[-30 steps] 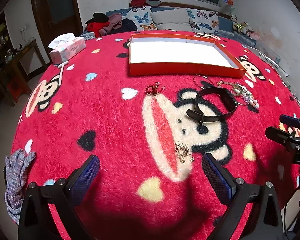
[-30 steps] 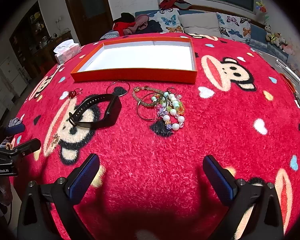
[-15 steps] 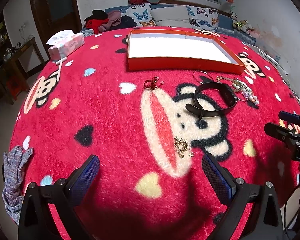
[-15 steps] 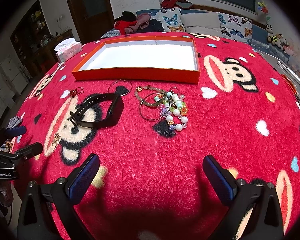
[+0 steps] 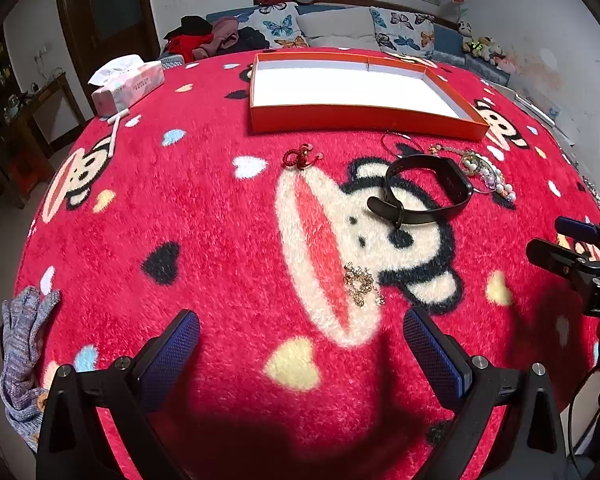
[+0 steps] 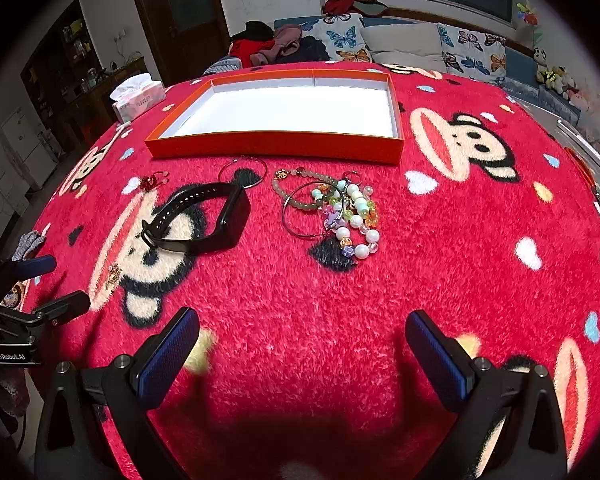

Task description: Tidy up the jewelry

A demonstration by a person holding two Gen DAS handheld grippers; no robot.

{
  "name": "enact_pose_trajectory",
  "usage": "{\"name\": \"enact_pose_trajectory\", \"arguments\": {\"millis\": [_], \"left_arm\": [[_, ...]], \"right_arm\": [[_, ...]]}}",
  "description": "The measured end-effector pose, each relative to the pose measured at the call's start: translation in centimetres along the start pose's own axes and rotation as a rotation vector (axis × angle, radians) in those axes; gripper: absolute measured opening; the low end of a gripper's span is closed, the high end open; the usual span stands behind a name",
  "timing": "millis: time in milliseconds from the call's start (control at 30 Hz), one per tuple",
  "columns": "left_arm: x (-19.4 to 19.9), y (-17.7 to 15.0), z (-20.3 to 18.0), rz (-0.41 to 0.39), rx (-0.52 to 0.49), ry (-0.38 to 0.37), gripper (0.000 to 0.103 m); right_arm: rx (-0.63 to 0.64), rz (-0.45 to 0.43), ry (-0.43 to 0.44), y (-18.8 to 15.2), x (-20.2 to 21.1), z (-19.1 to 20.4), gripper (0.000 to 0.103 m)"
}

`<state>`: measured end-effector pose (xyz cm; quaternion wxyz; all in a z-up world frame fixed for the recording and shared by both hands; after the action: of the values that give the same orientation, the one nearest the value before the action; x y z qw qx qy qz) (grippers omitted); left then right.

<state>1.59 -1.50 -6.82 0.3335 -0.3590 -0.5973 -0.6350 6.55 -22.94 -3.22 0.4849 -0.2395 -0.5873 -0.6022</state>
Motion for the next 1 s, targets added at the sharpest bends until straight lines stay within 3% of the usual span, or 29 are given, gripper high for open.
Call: {"name": "enact_pose_trajectory", "arguments": {"millis": [733, 800, 867, 1000], "left_arm": [[-0.9, -0.5, -0.4, 0.025, -0.004, -0.036, 0.103], [-1.1, -0.5, -0.4, 0.034, -0.003, -0.040, 0.100], [-1.3, -0.5, -0.4, 0.044, -0.002, -0.041, 0.088], [-1.4, -0.6, -0.2, 0.052, -0.004, -0.032, 0.080]], "right_arm": [[-0.004, 0.007, 0.006, -0.3, -0.2, 0.0, 0.103], [-0.004, 0.006, 0.005, -0.3, -0.2, -0.1, 0.103], [-0.006, 0.007, 0.007, -0.4, -0.2, -0.1, 0.103], [-0.006, 0.007, 0.007, -0.3, -0.2, -0.1, 0.103]]}}
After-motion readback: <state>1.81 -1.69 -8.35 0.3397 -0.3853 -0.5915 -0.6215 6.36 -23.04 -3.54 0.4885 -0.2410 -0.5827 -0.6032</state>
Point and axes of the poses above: each gripper's, at about its wrist camera, not at the fingertips, and x roughly against the way its jaws point, z to its left, y to its top, the point moved 6 cm from there along -x, roughly the way its jaws point, and after that the axes turned 2 degrees about y, right-handed, at the moved point
